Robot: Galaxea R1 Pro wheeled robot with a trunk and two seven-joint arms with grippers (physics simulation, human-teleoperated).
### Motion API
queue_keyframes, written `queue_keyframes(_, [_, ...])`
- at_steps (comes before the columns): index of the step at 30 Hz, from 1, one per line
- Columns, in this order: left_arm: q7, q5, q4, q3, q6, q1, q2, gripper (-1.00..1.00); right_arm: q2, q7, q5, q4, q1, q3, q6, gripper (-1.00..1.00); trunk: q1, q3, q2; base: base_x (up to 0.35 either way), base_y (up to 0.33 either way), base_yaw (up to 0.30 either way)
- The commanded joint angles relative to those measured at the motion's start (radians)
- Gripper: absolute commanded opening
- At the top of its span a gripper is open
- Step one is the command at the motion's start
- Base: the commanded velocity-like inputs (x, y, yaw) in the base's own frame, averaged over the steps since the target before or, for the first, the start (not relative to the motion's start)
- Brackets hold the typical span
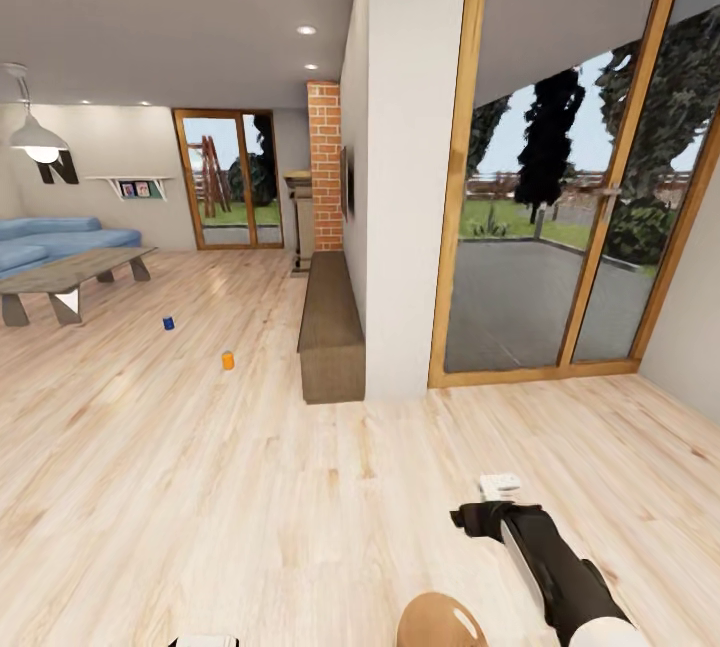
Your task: Put the three can of soda from the living room inside the tash can in the kitchen.
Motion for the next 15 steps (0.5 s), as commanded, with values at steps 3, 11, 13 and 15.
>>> queue_keyframes(3, [-0.001,0.0,0.0,0.001,0.001,0.0,0.0,1.0,0.003,0.018,-0.026,0.063,-0.108,0.001,0.084,1.0,0.012,-0.01,-0.021,0.0,0.0,0.0])
queue_keyframes(11, [-0.001,-0.001,0.0,0.001,0.001,0.0,-0.001,1.0,-0.012,0.056,-0.037,0.268,-0.22,-0.002,0.137,1.0,0.042,-0.035,-0.077,0.0,0.0,0.0])
queue_keyframes(13, [-0.001,-0.001,0.0,0.001,0.001,0.0,-0.001,1.0,-0.015,0.058,-0.037,0.321,-0.25,-0.003,0.134,1.0,0.05,-0.041,-0.091,0.0,0.0,0.0])
queue_keyframes(15, [-0.001,-0.002,0.001,0.001,0.001,0.0,-0.001,1.0,-0.016,0.06,-0.037,0.359,-0.272,-0.003,0.117,1.0,0.058,-0.047,-0.105,0.0,0.0,0.0])
